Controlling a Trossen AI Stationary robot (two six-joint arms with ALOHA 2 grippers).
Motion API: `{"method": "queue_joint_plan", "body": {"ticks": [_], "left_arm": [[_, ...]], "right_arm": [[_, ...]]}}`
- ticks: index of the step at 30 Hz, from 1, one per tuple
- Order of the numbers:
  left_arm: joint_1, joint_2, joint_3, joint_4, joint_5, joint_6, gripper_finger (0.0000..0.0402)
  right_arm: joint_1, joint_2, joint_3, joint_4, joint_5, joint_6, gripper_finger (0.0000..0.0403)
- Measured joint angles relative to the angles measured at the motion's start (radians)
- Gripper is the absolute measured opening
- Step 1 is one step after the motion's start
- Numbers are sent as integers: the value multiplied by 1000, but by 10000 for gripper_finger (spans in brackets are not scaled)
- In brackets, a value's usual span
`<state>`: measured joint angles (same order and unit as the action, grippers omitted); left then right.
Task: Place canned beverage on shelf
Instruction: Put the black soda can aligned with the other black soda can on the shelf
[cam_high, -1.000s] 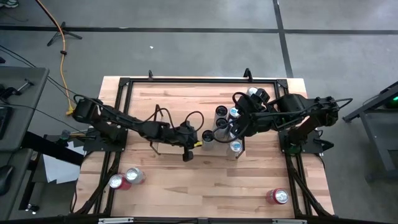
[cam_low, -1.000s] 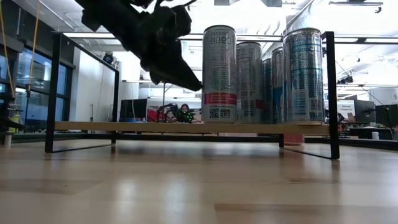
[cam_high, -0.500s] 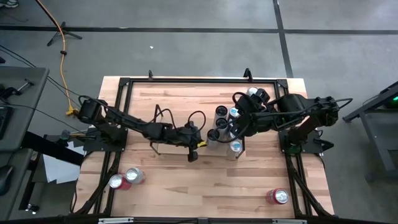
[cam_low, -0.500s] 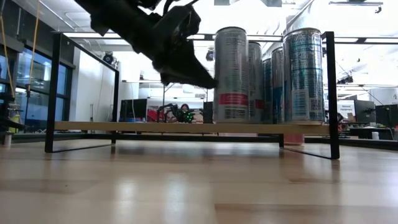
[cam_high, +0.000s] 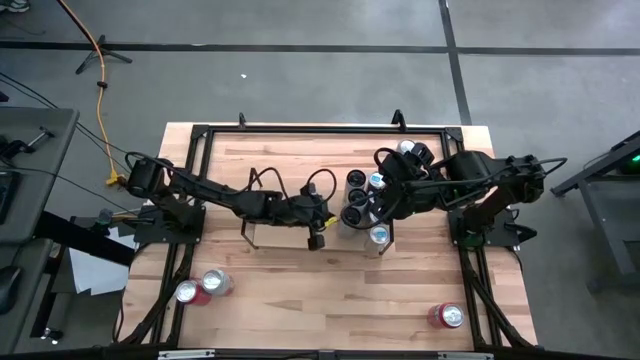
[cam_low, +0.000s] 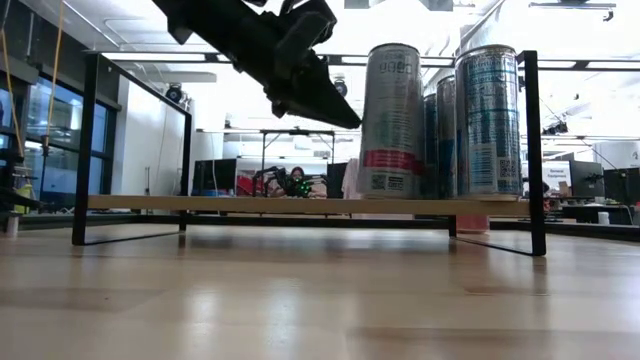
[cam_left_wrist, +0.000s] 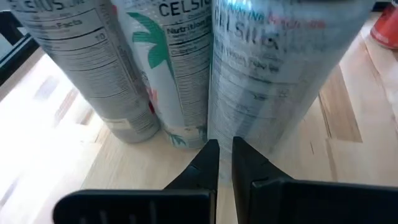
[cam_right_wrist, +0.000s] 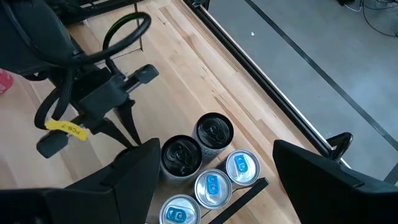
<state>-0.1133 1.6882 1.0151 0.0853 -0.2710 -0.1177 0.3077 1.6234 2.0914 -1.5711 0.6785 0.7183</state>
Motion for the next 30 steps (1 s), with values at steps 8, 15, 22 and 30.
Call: {"method": "queue_joint_plan", "body": {"ticks": [8, 15, 22, 30], "left_arm": [[-1, 1, 6, 51, 22, -6, 0], [-15, 1, 5, 59, 22, -24, 0], [-14, 32, 3, 141, 24, -64, 0], [-18, 24, 3, 105, 26, -60, 0]], "right_arm": [[0, 0, 0, 0, -1, -1, 298], [0, 0, 0, 0, -1, -3, 298], [0, 0, 0, 0, 6, -4, 298], [0, 0, 0, 0, 10, -2, 298]]}}
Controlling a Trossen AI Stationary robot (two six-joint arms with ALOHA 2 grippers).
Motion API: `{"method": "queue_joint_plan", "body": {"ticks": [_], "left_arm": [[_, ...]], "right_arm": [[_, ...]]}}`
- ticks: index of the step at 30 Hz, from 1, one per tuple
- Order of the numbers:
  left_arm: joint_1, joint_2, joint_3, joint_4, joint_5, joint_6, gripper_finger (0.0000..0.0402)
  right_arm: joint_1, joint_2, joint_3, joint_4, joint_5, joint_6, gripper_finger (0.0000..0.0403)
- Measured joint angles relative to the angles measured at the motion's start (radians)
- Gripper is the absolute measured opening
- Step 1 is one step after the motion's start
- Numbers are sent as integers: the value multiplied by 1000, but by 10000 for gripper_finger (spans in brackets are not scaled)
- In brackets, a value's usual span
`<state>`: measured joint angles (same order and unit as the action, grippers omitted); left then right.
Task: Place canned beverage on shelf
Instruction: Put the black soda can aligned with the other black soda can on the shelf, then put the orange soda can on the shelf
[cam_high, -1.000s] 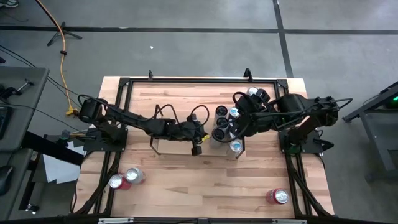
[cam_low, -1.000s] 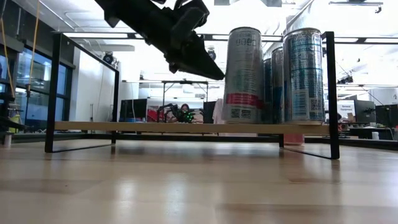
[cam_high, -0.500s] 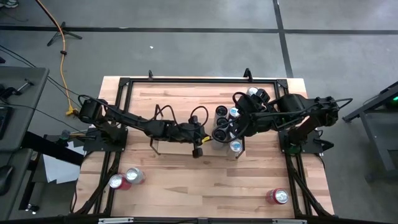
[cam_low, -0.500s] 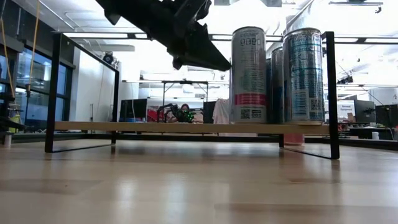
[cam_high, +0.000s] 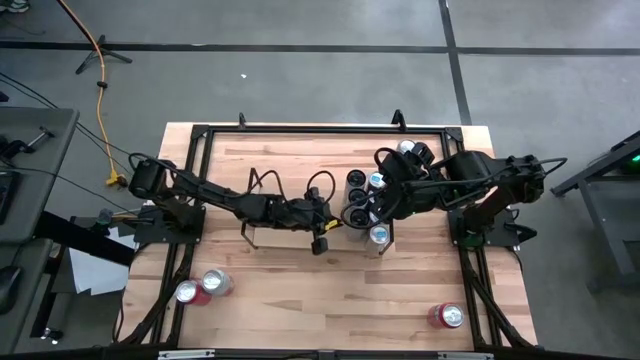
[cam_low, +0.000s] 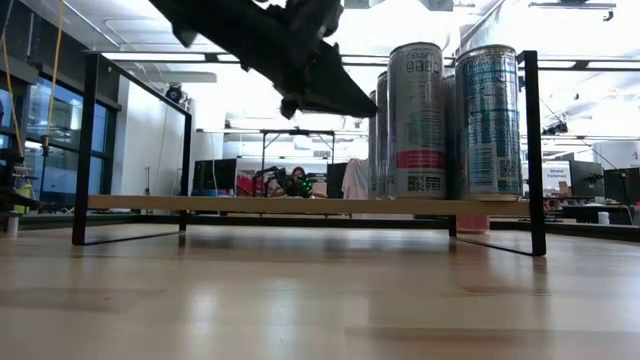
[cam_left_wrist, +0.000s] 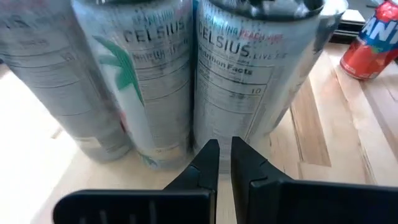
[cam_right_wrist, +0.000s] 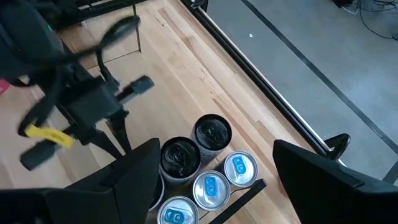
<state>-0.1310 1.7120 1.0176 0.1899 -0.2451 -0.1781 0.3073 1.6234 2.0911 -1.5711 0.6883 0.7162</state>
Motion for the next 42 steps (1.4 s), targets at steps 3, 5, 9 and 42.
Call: {"method": "queue_joint_plan", "body": {"ticks": [3, 5, 9, 42], "left_arm": [[4, -75, 0, -61, 0, 28, 0], [6, -147, 1, -116, 0, 50, 0], [6, -309, 1, -219, -4, 75, 0], [-152, -730, -11, -475, -146, 43, 2]], "right_arm": [[0, 0, 0, 0, 0, -2, 298], [0, 0, 0, 0, 0, -10, 298], [0, 0, 0, 0, 37, -17, 298], [132, -7, -50, 2, -401, 62, 298]]}}
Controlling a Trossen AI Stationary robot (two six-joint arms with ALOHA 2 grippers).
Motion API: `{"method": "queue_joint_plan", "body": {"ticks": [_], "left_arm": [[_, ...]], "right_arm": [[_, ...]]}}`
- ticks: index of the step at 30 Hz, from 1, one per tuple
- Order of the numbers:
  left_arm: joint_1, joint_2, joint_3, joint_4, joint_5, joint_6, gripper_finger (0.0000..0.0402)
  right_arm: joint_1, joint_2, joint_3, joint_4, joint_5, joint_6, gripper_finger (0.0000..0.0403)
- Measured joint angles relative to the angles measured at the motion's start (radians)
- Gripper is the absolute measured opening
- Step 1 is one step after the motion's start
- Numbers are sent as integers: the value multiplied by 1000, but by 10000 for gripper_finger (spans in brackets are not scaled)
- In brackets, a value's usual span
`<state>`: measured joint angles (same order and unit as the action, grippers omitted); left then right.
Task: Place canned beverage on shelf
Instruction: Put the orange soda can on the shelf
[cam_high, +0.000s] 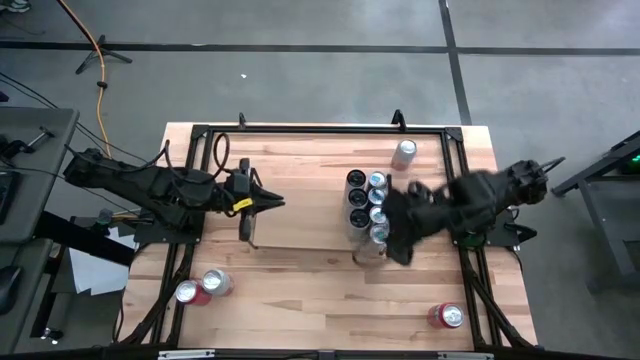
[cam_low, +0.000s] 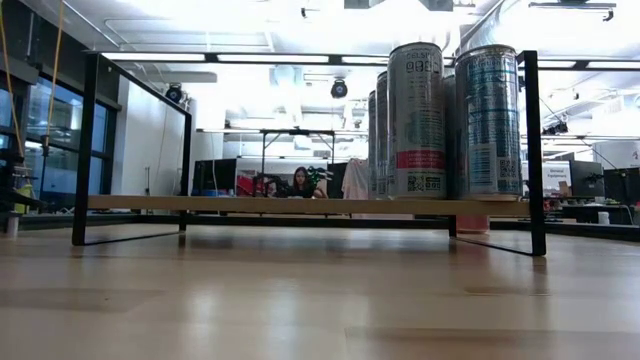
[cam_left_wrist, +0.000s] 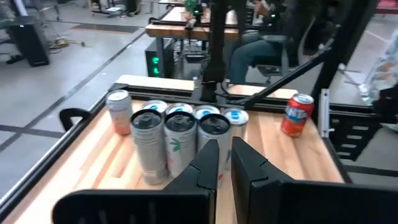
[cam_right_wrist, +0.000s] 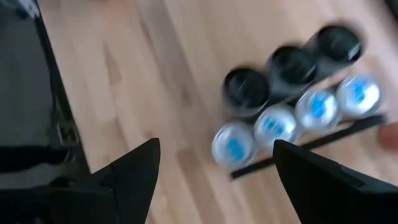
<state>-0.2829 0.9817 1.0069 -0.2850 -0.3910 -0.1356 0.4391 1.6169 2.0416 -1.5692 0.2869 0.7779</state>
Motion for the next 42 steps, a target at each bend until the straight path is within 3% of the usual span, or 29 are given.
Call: {"method": "queue_joint_plan", "body": {"ticks": [7, 16, 20, 28, 42], "left_arm": [[0, 0, 0, -10, -14, -10, 57], [1, 0, 0, -9, -47, -10, 156], [1, 0, 0, -9, -68, -14, 187], [1, 0, 0, -10, -69, -63, 221], [1, 0, 0, -48, -71, -125, 226]], "right_arm": [[287, -31, -268, -1, -24, 444, 298], [514, -33, -513, 98, -380, 1051, 298], [552, -33, -547, 167, -410, 1223, 298], [589, -34, -552, 258, -341, 1397, 298], [593, 62, -551, 257, -458, 1422, 298]]}}
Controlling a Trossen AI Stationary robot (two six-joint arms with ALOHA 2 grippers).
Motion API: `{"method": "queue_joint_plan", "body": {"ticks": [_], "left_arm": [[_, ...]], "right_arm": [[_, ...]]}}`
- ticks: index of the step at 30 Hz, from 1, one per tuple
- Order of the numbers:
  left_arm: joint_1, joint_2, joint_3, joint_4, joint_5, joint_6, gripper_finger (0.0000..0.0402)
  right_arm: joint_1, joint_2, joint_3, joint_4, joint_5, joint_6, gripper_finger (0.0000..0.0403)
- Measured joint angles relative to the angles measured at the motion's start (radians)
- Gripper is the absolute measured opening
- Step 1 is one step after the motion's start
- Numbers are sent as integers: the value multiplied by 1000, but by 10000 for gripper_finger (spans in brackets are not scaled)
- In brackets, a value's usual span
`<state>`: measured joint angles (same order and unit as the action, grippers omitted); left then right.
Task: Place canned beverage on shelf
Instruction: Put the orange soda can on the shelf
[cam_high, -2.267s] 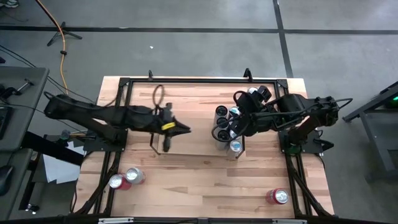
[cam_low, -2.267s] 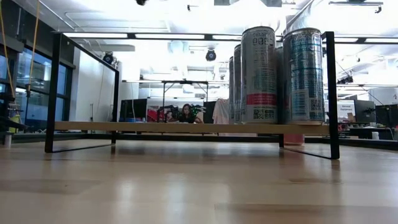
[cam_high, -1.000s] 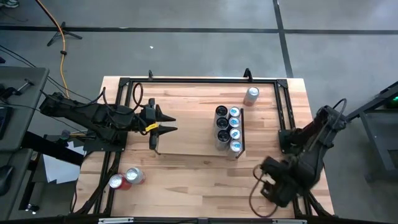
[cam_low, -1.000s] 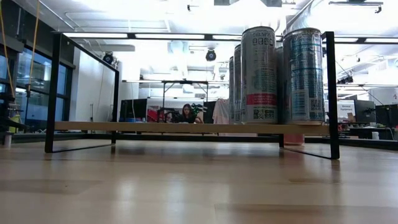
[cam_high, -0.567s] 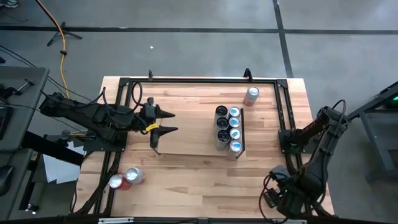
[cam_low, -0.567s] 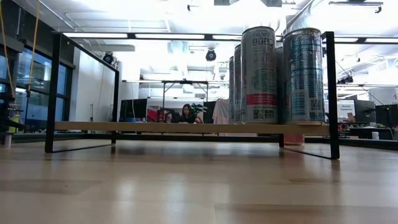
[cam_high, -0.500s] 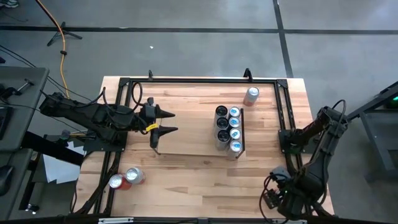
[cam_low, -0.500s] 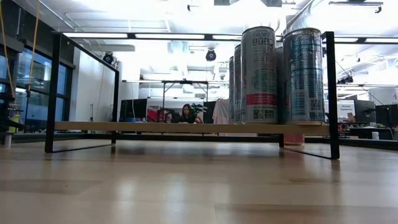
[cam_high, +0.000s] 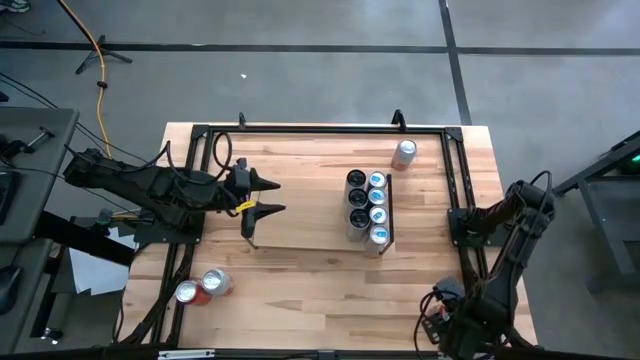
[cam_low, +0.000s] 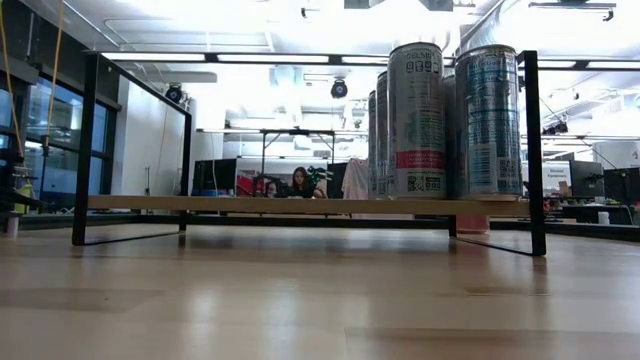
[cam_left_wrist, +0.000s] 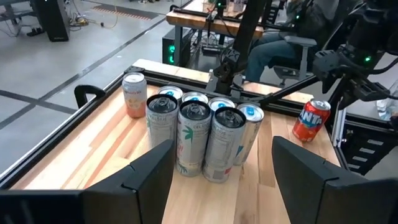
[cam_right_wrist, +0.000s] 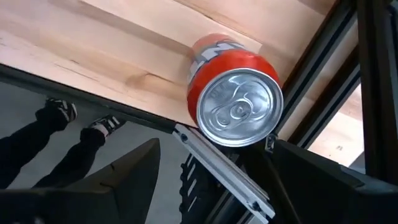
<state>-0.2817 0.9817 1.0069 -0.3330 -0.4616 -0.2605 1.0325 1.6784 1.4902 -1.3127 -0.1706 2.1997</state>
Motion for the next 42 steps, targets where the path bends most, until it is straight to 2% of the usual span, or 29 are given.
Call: {"method": "queue_joint_plan", "body": {"ticks": [7, 12, 19, 25, 37, 42], "left_arm": [[0, 0, 0, -7, 0, 0, 226], [0, 0, 0, -7, 4, -4, 226], [0, 0, 0, -6, 6, -54, 226], [0, 0, 0, -6, 6, -60, 226], [0, 0, 0, -6, 6, -77, 226], [0, 0, 0, -6, 3, -77, 226]], "right_arm": [[0, 25, 0, -82, -23, 22, 298], [-5, 25, -3, -79, -31, 26, 298], [-15, -13, -173, 151, -48, 29, 298], [-24, -21, -215, 188, -57, 20, 299], [-43, -19, -228, 162, 4, 17, 299], [-57, -18, -228, 124, 85, -10, 299]]}}
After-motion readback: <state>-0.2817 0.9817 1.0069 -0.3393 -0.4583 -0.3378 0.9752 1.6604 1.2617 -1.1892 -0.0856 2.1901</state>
